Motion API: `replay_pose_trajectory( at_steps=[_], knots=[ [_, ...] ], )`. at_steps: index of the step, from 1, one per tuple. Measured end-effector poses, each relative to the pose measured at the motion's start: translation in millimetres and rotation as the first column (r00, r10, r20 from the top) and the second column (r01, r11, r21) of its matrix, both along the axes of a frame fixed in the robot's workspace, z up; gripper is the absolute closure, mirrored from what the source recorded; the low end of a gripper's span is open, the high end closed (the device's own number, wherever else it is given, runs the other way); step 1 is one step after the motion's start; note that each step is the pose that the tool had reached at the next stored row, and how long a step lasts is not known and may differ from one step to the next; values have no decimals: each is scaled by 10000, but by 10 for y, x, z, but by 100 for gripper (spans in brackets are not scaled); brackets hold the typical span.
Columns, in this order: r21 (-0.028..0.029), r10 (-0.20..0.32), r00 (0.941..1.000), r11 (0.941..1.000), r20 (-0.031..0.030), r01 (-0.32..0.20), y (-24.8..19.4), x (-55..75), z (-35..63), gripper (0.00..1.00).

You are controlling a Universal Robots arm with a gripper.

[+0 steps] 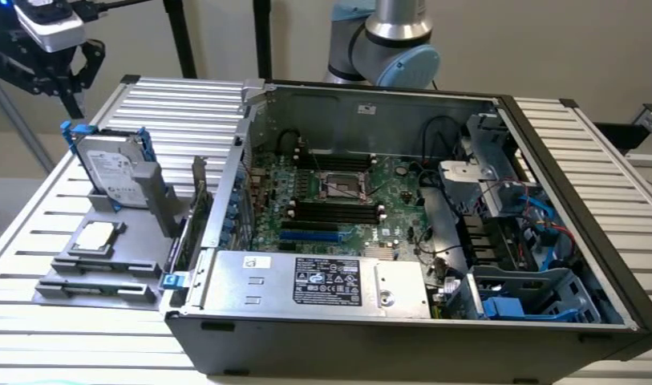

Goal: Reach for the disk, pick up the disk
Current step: 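Pick up the disk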

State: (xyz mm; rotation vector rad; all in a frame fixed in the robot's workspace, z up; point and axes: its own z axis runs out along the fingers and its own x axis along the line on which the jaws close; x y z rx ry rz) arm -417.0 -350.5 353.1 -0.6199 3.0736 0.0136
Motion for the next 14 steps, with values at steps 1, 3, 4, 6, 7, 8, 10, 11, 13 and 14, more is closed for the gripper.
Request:
replay_pose_trajectory(
  at_steps=[1, 3, 4, 6, 7, 8, 10, 11, 13, 14],
  knots=[
    [0, 187, 9998, 9998, 1, -187, 0, 0, 4, 89],
    [0, 541, 9985, 9985, 1, -541, 0, 0, 8, 89],
    [0, 730, 9973, 9973, 1, -730, 0, 0, 10, 89],
    [0, 1089, 9940, 9940, 2, -1089, 0, 0, 11, 89],
    [0, 1266, 9920, 9920, 1, -1266, 0, 0, 11, 89],
    [0, 1447, 9895, 9895, 0, -1447, 0, 0, 12, 89],
    [0, 1823, 9833, 9833, 0, -1823, -1, 0, 12, 89],
    [0, 1999, 9798, 9798, -1, -1999, 0, 0, 12, 89],
    [0, 2355, 9719, 9719, 0, -2355, 0, 0, 12, 89],
    [0, 2529, 9675, 9675, 0, -2529, 0, 0, 12, 89]
  ],
)
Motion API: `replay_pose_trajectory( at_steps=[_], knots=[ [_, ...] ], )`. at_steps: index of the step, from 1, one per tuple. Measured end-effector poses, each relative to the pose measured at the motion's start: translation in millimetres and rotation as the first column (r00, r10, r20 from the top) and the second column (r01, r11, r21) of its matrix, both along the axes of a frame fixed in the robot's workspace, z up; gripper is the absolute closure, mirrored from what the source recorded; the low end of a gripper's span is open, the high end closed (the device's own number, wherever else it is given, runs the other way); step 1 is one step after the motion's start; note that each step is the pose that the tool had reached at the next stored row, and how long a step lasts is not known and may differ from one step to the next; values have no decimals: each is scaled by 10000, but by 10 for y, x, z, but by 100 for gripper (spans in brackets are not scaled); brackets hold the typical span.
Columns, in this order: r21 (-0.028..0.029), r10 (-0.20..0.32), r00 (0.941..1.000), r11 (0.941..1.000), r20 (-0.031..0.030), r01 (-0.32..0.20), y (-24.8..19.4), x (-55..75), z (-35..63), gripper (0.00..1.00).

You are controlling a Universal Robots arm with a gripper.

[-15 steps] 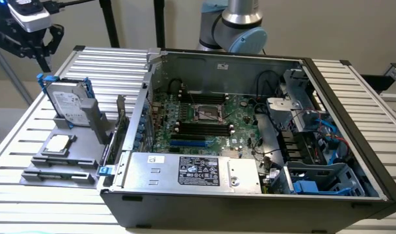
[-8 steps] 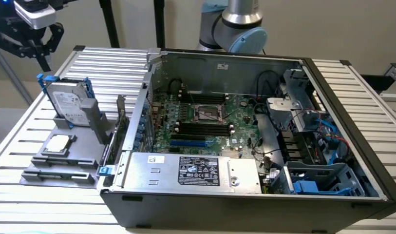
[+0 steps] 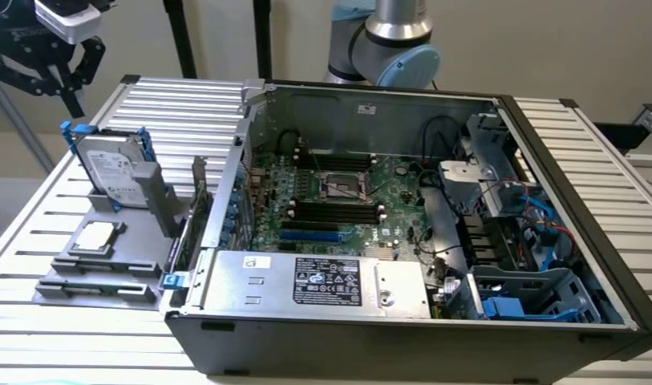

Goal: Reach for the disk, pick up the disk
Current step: 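Pick up the disk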

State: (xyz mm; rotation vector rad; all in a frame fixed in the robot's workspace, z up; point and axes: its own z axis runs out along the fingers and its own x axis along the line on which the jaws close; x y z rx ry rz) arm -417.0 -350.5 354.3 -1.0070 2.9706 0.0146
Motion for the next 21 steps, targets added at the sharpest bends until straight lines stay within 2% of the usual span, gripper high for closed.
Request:
replay_pose_trajectory(
  at_steps=[5, 10, 13, 16, 21],
  knots=[
    [0, 904, 9959, 9959, 0, -904, 0, 0, 0, 89],
    [0, 1810, 9835, 9835, 0, -1810, 0, 0, 0, 89],
    [0, 2344, 9721, 9721, 0, -2344, 0, 0, 0, 89],
    [0, 2871, 9579, 9579, 0, -2871, 0, 0, 0, 89],
    [0, 3734, 9277, 9277, 0, -3734, 0, 0, 0, 89]
  ],
)
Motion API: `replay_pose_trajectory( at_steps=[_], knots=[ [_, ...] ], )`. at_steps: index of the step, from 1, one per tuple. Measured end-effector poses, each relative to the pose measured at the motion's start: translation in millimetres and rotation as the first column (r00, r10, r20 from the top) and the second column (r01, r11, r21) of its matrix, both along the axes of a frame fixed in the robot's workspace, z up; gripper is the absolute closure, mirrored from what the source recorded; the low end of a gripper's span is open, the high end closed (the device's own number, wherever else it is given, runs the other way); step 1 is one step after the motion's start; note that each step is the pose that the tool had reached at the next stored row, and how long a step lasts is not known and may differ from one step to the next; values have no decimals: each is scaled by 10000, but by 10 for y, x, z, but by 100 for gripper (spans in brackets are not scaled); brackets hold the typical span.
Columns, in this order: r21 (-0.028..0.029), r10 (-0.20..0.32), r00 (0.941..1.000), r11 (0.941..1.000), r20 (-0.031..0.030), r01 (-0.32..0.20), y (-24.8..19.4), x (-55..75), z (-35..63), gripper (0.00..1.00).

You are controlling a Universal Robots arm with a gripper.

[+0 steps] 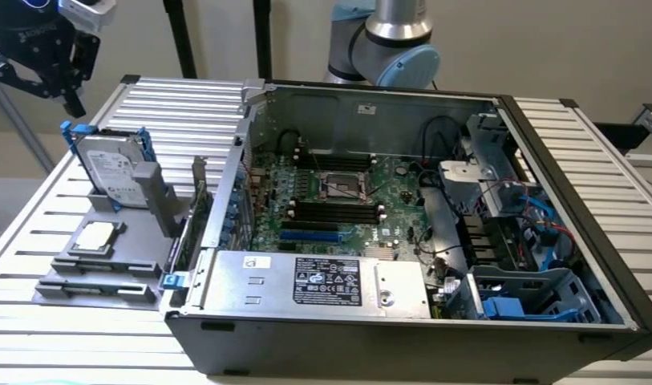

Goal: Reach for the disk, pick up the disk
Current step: 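Pick up the disk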

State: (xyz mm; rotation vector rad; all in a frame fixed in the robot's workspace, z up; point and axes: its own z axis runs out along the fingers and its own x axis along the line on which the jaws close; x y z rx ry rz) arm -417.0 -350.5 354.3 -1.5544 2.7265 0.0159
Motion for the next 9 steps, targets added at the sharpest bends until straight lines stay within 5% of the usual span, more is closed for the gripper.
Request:
replay_pose_trajectory(
  at_steps=[5, 9],
  knots=[
    [0, 903, 9959, 9959, -1, -903, 0, 0, 0, 89],
    [0, 1623, 9867, 9867, 0, -1623, 0, 0, 0, 89]
  ],
)
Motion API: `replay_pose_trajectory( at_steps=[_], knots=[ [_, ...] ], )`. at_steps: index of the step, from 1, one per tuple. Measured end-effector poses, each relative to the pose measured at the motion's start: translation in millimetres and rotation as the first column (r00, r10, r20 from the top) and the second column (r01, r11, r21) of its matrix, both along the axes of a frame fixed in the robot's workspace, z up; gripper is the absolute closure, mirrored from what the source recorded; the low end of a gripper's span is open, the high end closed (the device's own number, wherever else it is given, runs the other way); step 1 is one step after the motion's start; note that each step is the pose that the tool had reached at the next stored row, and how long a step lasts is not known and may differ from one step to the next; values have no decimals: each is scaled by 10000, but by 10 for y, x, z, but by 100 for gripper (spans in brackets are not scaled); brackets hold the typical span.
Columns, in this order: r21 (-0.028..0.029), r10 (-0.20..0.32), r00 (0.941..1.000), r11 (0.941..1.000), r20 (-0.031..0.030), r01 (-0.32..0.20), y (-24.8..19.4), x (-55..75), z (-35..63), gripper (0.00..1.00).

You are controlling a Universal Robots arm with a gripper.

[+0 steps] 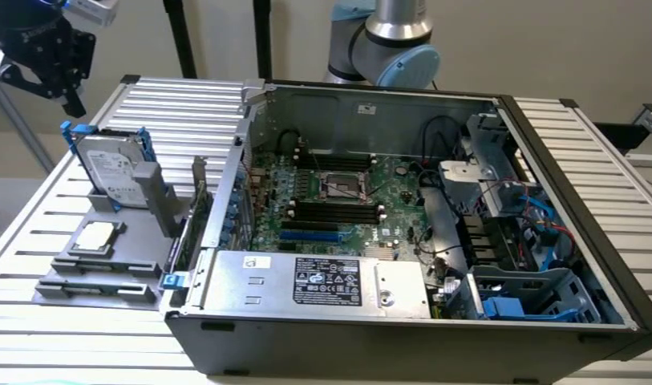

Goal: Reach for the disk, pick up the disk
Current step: 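Pick up the disk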

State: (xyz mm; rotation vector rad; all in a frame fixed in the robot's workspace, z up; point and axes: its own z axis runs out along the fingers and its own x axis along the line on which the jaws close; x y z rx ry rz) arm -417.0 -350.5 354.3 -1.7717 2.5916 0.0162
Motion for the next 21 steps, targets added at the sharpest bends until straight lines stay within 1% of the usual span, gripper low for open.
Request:
replay_pose_trajectory(
  at_steps=[3, 5, 8, 11, 14, 16, 18, 21],
  knots=[
    [0, 550, 9985, 9985, 0, -550, 0, 0, 0, 89],
    [0, 909, 9959, 9959, 0, -909, 0, 0, 0, 89],
    [0, 1449, 9894, 9894, 0, -1449, 0, 0, 0, 89],
    [1, 1987, 9801, 9801, 0, -1987, 0, 0, 0, 89],
    [0, 2518, 9678, 9678, 0, -2518, 0, 0, 0, 89],
    [0, 2880, 9576, 9576, 0, -2880, 0, 0, 0, 89],
    [0, 3222, 9467, 9467, 0, -3222, 0, 0, 0, 89],
    [0, 3722, 9281, 9281, 0, -3722, 0, 1, 0, 89]
  ],
)
